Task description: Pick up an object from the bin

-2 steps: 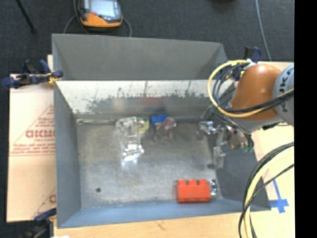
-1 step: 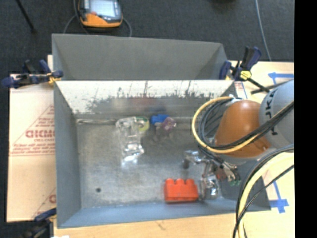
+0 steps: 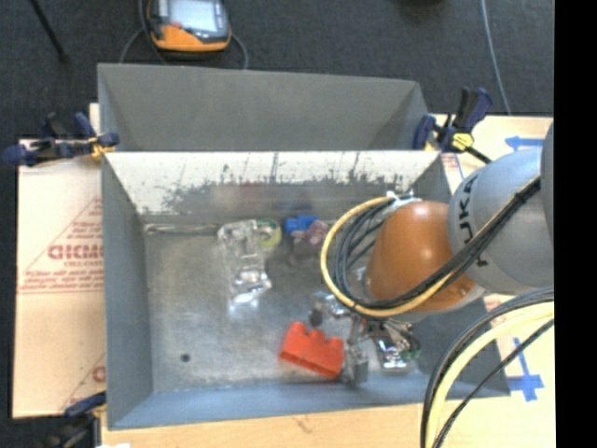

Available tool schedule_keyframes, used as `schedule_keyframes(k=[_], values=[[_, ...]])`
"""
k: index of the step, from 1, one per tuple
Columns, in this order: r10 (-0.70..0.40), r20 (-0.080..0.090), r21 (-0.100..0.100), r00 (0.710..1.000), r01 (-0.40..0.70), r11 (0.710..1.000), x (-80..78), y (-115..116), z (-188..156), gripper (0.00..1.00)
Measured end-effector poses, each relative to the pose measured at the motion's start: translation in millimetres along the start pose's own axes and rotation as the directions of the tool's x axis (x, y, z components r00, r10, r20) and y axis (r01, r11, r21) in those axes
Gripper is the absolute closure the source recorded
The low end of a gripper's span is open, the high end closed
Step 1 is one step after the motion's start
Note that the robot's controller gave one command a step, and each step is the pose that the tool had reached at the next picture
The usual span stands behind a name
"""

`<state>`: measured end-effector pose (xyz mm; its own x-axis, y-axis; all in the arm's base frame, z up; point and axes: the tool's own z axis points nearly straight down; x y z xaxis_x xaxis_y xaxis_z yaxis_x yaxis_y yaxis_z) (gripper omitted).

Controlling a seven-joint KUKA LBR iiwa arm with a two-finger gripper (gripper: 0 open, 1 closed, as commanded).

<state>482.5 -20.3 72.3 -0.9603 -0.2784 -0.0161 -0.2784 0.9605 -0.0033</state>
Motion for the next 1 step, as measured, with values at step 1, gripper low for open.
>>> schedule_keyframes(k=[1], values=[[0.076, -0.005, 0.000, 0.997, -0.076, 0.997, -10.3, 26.9, 1.1, 0.00]])
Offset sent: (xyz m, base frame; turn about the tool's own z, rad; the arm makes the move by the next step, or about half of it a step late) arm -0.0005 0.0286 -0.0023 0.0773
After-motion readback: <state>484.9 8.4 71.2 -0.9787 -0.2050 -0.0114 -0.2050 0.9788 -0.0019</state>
